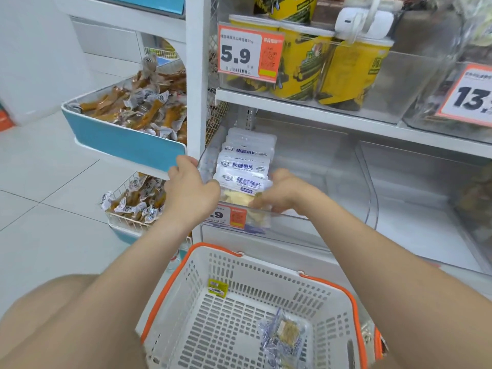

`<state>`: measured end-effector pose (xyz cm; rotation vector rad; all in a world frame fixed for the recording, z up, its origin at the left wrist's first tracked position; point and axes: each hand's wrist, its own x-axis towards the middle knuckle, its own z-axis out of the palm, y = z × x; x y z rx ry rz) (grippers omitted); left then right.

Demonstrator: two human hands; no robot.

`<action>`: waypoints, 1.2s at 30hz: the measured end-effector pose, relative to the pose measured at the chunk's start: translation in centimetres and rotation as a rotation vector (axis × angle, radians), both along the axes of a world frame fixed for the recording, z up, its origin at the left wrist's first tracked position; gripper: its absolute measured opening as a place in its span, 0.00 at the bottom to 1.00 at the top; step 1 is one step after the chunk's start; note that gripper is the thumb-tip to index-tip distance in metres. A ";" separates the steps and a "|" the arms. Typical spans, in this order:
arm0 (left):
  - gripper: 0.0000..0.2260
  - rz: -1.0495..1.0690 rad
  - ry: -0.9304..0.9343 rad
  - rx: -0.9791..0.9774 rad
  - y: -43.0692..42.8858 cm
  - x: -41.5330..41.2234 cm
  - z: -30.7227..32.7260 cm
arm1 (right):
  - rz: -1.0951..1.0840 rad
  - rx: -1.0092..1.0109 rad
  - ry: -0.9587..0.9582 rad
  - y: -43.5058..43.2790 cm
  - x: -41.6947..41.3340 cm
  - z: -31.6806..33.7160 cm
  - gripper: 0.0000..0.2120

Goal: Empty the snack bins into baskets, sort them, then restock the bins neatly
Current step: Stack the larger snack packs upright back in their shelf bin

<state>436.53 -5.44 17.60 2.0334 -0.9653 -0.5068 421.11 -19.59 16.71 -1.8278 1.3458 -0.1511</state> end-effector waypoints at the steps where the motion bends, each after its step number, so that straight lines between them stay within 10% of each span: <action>1: 0.20 -0.001 -0.028 0.000 -0.1 0.0 -0.1 | 0.011 -0.025 -0.002 -0.1 0.5 -0.1 0.24; 13: 0.21 0.013 -0.129 -0.008 -0.8 0.1 -0.9 | -0.091 0.015 -0.016 -0.5 2.2 -1.9 0.12; 19: 0.22 0.003 -0.175 -0.011 -0.8 0.1 -1.2 | -0.116 -0.359 0.116 -0.3 2.9 -2.7 0.48; 30: 0.22 0.000 -0.212 -0.013 -0.7 0.0 -1.2 | -0.099 -0.419 0.053 0.5 2.5 -2.7 0.49; 36: 0.24 -0.003 -0.250 -0.008 -0.4 -0.1 -1.4 | -0.040 -0.192 -0.132 0.0 1.8 -2.4 0.68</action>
